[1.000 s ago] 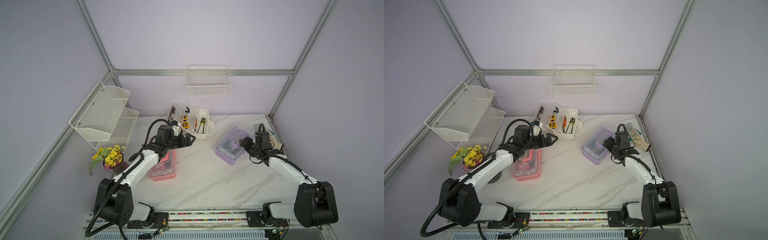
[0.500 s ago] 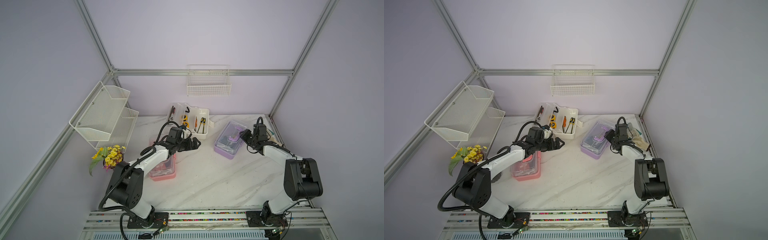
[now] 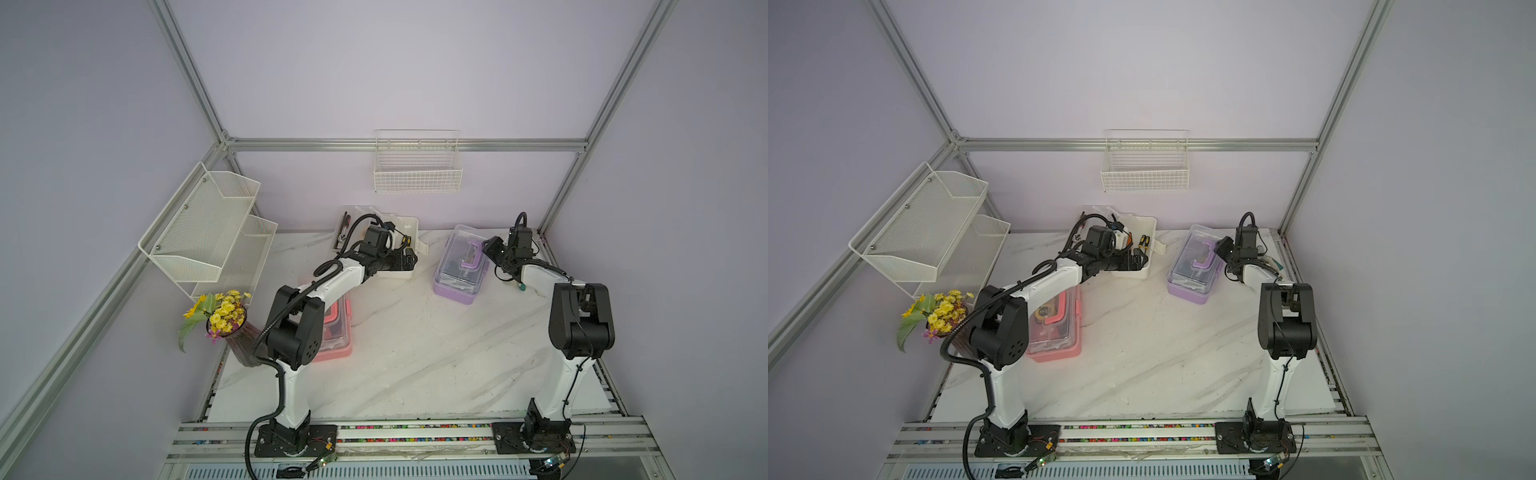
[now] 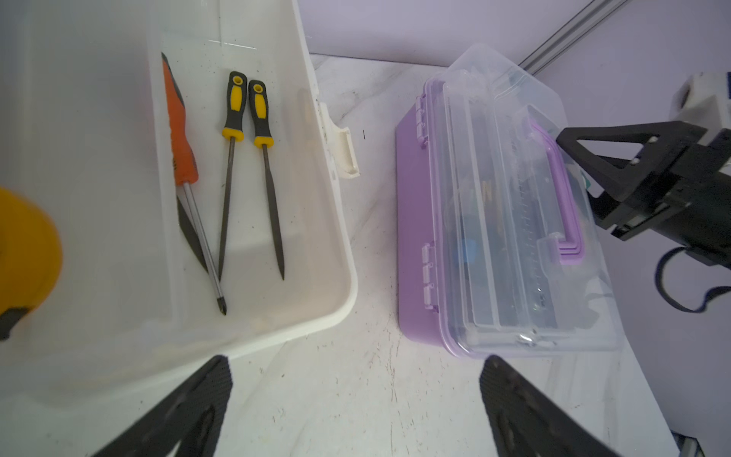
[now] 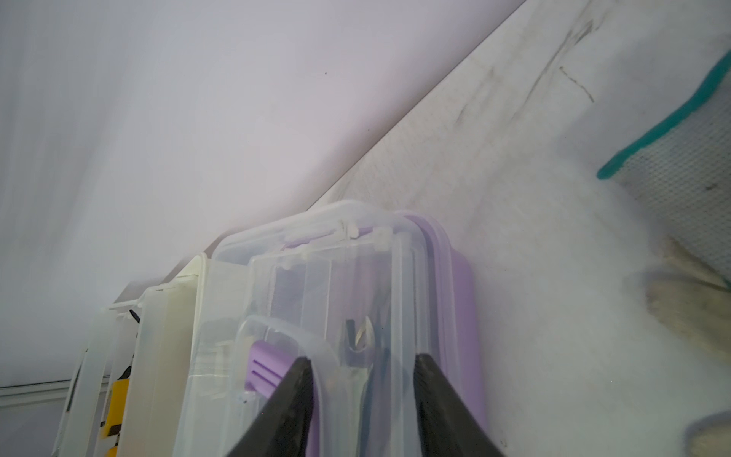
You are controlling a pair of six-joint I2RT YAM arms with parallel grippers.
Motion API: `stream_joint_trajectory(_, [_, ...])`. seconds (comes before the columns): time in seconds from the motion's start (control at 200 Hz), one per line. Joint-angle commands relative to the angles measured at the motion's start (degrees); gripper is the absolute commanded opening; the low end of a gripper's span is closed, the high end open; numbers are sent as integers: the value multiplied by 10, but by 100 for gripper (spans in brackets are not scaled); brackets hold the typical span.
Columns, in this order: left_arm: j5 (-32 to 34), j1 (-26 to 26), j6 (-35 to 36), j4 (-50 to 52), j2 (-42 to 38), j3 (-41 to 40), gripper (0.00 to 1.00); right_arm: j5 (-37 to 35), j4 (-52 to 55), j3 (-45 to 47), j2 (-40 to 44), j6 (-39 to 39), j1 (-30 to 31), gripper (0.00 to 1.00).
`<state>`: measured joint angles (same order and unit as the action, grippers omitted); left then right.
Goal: Close toolboxes
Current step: Move the toolbox to the center of the board.
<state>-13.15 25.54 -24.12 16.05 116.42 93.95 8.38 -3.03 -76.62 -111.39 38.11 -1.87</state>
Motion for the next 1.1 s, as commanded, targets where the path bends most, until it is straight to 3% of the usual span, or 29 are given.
stream_joint_trajectory(0.0, [11, 3, 37, 31, 54, 86, 97, -5, 61, -8, 43, -41, -4, 50])
stream_joint_trajectory(0.175, [17, 12, 70, 76, 127, 178, 90, -4, 76, 40, 154, -79, -4, 66])
stream_joint_trajectory(0.265, [27, 19, 89, 109, 163, 226, 87, 38, 64, 65, 196, -87, -5, 85])
stream_joint_trajectory(0.345, [28, 25, 99, 138, 192, 262, 84, 67, 68, 66, 219, -86, -5, 97])
stream_joint_trajectory(0.495, [27, 32, 104, 165, 226, 299, 79, 54, 74, 62, 234, -43, -6, 97])
stream_joint_trajectory(0.65, [31, 36, 114, 177, 239, 310, 60, 79, 66, 78, 248, -35, -12, 97])
stream_joint_trajectory(0.765, [17, 40, 115, 185, 239, 306, 52, 68, 47, 102, 268, -46, -13, 97])
stream_joint_trajectory(1.095, [-31, 77, 78, 180, 182, 179, 48, 103, 55, 119, 270, -55, -12, 97])
